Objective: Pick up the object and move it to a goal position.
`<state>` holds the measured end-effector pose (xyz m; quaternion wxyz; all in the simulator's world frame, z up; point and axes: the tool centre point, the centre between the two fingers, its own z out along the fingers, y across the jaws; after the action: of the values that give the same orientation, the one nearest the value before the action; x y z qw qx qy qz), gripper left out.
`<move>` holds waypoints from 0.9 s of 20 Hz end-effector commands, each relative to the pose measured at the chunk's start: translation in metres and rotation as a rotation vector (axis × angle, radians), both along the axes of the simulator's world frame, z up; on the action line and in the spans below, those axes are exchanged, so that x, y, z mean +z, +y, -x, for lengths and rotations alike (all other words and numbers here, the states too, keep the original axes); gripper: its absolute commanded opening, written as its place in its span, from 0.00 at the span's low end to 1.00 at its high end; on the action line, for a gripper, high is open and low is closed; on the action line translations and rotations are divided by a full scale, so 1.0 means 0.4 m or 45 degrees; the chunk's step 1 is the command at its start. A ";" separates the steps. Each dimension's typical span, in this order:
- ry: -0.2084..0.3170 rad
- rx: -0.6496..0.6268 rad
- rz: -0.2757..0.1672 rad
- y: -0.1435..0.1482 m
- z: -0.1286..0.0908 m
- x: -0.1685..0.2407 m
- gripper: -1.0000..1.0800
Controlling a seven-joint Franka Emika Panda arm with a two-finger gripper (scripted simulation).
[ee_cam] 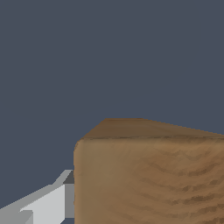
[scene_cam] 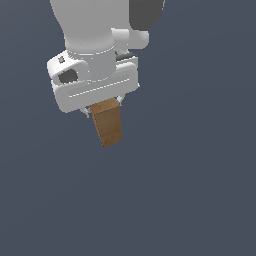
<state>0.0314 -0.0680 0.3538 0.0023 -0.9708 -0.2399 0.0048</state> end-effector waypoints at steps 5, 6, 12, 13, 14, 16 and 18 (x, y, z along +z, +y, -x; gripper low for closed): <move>-0.013 0.000 0.001 -0.061 0.045 0.186 0.00; -0.013 0.000 0.001 -0.070 0.052 0.211 0.00; -0.013 0.000 0.002 -0.121 0.087 0.353 0.00; -0.013 0.000 0.002 -0.128 0.091 0.372 0.00; -0.013 0.000 0.002 -0.134 0.095 0.390 0.00; -0.013 0.000 0.002 -0.146 0.102 0.420 0.00; -0.013 0.000 0.003 -0.155 0.107 0.446 0.00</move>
<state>-0.0089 -0.1274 0.5189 0.0021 -0.9709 -0.2396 0.0038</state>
